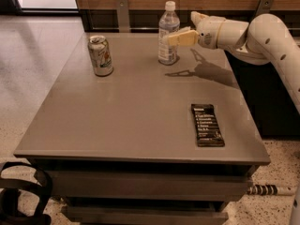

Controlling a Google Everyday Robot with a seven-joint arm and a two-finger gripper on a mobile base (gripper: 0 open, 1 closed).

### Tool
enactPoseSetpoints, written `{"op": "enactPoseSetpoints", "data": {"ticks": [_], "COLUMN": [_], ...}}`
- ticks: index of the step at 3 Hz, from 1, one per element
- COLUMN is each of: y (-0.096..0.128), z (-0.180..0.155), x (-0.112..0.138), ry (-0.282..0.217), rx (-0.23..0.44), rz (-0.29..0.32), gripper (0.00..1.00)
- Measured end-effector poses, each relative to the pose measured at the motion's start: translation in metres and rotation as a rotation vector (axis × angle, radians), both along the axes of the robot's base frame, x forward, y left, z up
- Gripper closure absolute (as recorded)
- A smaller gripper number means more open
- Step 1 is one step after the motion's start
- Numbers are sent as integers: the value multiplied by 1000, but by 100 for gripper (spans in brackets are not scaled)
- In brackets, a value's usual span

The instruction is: Knock blue plastic bottle over

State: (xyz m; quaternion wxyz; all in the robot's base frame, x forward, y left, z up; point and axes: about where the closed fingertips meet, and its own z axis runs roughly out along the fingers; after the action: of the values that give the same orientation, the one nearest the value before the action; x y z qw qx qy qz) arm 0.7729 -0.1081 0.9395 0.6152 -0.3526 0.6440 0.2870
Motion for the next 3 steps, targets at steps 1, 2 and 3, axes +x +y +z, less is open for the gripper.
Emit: {"op": "enactPoseSetpoints", "data": {"ticks": [1,2,3], "y": [10,18,25], "z": [-12,-23,-30], "x": [9,14,16], "ry": [-1,4,-7], "rx": [37,48,53], "rz": [1,-14,-31], "gripper": [0,0,19]}}
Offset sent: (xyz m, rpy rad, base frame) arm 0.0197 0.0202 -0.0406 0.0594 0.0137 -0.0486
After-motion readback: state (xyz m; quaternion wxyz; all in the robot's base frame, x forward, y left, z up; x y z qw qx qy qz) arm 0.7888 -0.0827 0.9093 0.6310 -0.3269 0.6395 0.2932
